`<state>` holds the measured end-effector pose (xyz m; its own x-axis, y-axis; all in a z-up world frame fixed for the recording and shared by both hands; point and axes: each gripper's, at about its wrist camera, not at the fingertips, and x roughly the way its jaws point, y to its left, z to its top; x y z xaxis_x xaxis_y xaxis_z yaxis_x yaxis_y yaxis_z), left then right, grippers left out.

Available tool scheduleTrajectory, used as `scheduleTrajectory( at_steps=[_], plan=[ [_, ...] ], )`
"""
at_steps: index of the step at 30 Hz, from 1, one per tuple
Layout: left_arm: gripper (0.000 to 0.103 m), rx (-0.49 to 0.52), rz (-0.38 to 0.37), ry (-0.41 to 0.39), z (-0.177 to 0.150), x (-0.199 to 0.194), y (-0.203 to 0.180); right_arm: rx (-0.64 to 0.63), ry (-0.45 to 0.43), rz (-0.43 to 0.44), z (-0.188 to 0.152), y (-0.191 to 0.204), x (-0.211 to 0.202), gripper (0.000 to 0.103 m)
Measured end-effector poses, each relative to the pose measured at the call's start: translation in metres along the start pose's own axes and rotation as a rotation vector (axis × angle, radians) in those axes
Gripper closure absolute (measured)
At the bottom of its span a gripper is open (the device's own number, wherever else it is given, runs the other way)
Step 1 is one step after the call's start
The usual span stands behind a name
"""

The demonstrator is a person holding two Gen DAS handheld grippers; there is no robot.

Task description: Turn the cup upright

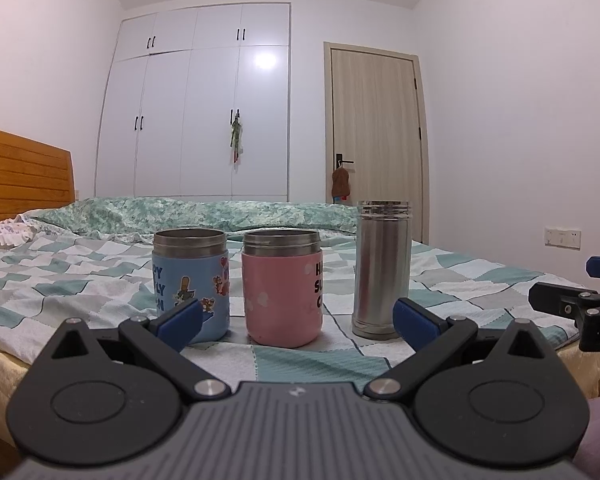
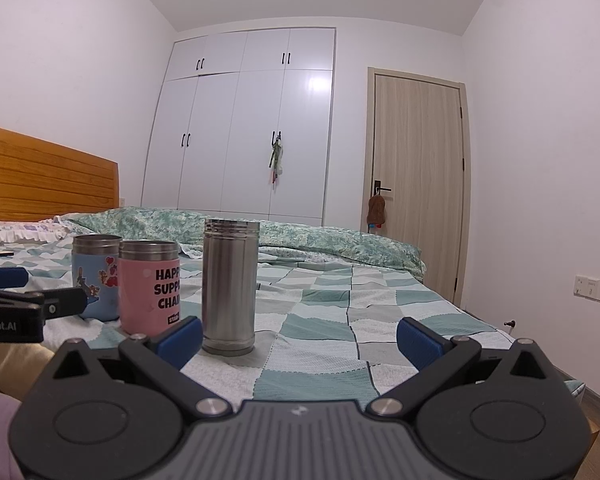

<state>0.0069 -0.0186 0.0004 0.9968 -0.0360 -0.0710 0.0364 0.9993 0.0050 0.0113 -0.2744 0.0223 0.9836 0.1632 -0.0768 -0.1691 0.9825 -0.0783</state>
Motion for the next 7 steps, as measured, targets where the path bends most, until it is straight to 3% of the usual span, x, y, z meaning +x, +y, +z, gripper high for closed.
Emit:
scheduleTrajectory(
  at_steps=[7],
  plan=[
    [0.0, -0.01, 0.003, -0.001, -0.0003, -0.0006, 0.0008, -0.001, 0.0, 0.0, 0.0001, 0.0004, -0.0001, 0.0]
  ],
)
